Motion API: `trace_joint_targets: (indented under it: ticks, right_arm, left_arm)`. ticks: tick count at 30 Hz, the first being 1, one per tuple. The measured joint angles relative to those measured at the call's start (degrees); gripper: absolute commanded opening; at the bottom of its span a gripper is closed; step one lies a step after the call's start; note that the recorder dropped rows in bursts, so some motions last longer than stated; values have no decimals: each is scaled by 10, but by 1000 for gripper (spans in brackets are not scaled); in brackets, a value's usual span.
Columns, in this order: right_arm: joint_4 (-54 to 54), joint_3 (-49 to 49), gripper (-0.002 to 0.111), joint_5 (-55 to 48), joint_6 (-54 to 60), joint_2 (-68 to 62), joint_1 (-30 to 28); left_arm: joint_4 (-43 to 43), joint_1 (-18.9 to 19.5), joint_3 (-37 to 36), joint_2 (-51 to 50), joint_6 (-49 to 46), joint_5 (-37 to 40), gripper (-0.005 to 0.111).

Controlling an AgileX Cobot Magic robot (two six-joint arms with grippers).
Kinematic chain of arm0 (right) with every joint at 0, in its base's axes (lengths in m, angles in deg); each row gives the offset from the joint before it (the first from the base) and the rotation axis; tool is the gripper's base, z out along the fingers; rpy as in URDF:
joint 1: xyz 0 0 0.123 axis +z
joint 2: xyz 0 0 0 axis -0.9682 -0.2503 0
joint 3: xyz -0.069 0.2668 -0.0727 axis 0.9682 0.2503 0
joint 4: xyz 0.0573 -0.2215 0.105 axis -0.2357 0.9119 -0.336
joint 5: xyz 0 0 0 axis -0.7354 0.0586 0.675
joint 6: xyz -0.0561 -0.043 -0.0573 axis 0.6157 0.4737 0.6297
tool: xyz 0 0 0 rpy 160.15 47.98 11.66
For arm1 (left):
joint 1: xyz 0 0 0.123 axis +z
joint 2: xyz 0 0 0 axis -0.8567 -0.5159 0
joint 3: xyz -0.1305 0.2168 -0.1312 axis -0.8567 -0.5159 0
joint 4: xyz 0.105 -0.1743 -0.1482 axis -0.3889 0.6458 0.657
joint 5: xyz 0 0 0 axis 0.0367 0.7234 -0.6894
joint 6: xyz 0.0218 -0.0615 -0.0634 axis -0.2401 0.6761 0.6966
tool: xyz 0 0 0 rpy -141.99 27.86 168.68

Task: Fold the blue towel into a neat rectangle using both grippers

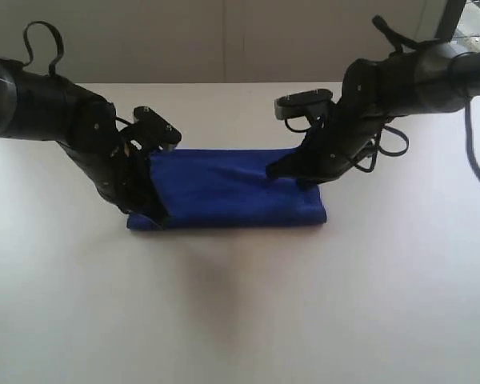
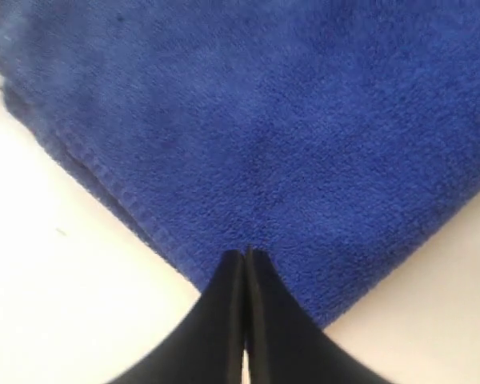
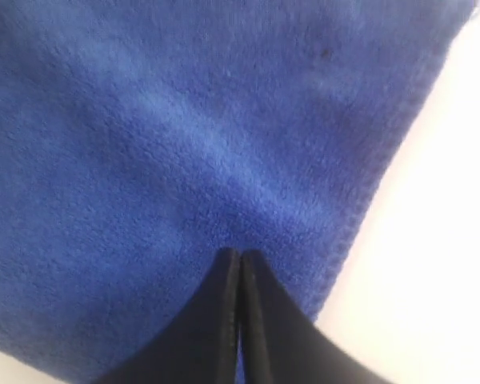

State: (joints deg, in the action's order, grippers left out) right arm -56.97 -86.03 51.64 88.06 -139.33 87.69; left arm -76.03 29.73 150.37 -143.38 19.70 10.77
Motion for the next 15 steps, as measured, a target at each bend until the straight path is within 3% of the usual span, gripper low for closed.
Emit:
trace_joint_targets:
  ticks: [3, 7, 10, 15]
  right_arm:
    - [1, 0, 0, -2, -14, 52, 0]
    - [1, 38, 0, 5, -30, 127, -7]
    - [1, 83, 0, 35, -42, 158, -26]
    - [1, 143, 0, 60, -51, 186, -67]
  left_arm:
    - [1, 7, 0, 47, 23, 0, 0]
    - [3, 96, 0, 100, 111, 70, 0]
    - [20, 145, 0, 124, 121, 122, 0]
    - [55, 174, -15, 166, 121, 134, 0]
